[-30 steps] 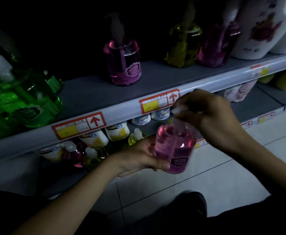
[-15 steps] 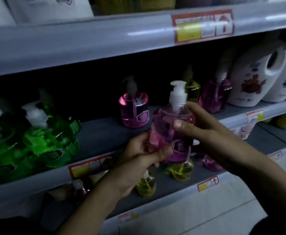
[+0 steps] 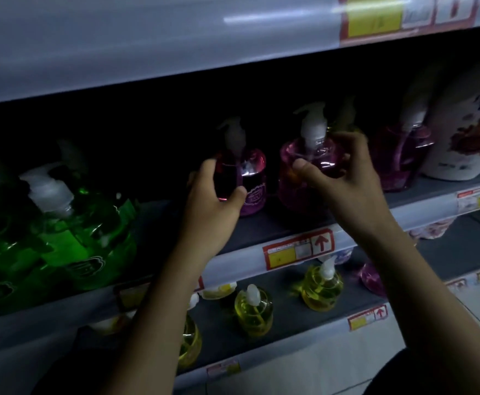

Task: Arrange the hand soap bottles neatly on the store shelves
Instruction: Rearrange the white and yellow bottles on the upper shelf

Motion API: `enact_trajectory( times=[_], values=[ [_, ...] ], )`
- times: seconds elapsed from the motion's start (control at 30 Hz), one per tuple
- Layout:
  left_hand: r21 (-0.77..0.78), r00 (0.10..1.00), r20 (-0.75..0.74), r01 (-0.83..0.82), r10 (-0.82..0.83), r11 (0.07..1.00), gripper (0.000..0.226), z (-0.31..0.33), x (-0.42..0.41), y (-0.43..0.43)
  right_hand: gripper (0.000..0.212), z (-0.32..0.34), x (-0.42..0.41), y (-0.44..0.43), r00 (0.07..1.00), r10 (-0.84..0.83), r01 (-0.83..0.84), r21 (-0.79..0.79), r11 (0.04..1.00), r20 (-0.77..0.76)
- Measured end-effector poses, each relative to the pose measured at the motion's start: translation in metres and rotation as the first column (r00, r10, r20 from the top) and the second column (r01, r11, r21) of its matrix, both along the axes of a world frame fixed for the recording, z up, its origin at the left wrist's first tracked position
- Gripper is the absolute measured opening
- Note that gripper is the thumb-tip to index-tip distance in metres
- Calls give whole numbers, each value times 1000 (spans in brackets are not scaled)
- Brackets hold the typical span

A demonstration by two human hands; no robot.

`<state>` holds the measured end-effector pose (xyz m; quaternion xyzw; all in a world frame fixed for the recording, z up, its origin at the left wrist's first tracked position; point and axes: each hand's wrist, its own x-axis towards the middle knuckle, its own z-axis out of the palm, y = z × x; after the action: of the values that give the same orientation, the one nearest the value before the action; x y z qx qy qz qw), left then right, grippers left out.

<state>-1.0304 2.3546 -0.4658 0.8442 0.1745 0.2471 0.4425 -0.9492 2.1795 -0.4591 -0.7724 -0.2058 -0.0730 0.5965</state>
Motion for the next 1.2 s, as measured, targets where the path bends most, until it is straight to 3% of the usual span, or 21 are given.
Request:
enact_trajectory(
  times=[0.3, 0.4, 0.53, 0.6, 0.7, 0.83, 0.93, 1.03, 1.1, 1.13, 1.2],
  values=[
    [49, 998, 0, 67, -67, 997, 43, -6, 8, 2, 72, -15, 18, 14, 985, 92, -82, 71, 994, -147],
    [30, 993, 4, 114, -114, 993, 51, -10, 7, 4, 72, -12, 15, 11, 984, 92, -97, -22, 995, -154],
    [43, 999, 31, 9, -10, 999, 62, -11, -11, -5, 75, -13, 5, 1, 999, -44, 48, -237, 970, 23],
    [159, 997, 67, -43, 32, 986, 57, -13, -32, -12, 64, -15, -8, -6, 978, -105, 156, -295, 943, 181],
    [339, 995, 91, 1, -34, 941, 42, -17, -64, -11, 39, -15, -38, -13, 916, -102, 241, -328, 913, 387],
    [406, 990, 117, 21, -74, 914, 27, -20, -98, 2, 18, -3, -69, -8, 888, 107, 74, -369, 926, 446],
    [496, 981, 159, 19, -112, 868, 19, -23, -120, 4, 11, 6, -79, -1, 894, 288, -117, -440, 890, 344],
    [670, 967, 114, 94, -228, 736, 15, -41, -143, 3, 11, -4, -88, 9, 856, 468, -294, -539, 789, 218],
    [773, 957, -48, 217, -286, 596, 15, -63, -156, 0, 13, -20, -99, 19, 796, 594, -402, -634, 661, 114],
    [753, 943, -192, 319, -271, 575, 13, -77, -161, -1, 13, -29, -105, 24, 761, 649, -462, -678, 572, 29],
    [532, 827, -544, 472, -144, 703, 9, -105, -167, 1, 13, -51, -117, 34, 701, 692, -534, -769, 351, -171]
  ],
)
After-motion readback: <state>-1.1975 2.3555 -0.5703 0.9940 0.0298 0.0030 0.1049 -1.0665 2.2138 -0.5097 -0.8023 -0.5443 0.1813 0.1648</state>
